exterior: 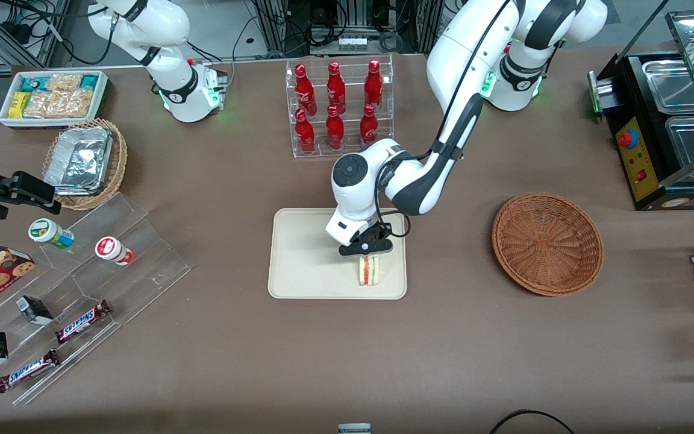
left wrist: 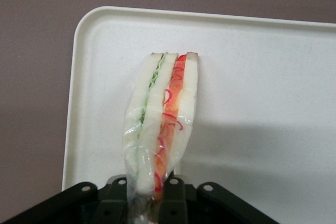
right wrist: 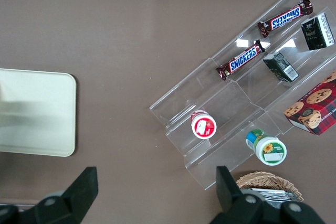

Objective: Place sandwich from basket to tray
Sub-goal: 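Lower the sandwich onto the cream tray and open the left gripper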

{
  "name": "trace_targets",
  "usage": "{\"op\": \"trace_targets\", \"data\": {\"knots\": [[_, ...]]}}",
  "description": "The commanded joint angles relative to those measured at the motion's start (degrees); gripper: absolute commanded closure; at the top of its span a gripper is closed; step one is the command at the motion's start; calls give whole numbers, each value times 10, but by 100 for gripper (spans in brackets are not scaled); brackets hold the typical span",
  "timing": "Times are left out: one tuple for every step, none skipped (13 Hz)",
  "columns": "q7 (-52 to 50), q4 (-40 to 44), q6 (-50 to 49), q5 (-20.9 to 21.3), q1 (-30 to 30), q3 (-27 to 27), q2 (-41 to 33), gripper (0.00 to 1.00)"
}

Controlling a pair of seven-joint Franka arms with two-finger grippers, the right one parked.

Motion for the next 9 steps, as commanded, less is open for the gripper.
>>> {"op": "trace_targets", "data": {"knots": [[-15,16,-31,12,-7,9,-2,0],[-15,17,-49,10,-3,10,-18,0],[-15,16,-68,7,1,10,-42,0],[-15,15,-96,2,4,12,-67,0],[-15,15,-135,0,11,12,-98,0],[-12,12,-168,-2,20,12,-133,0],[-8,7,-191,-11,36,12,-163,0],[-3,1,-210,-13,53,12,-187,0],[7,-6,-222,-14,73,12,-208,0]]}}
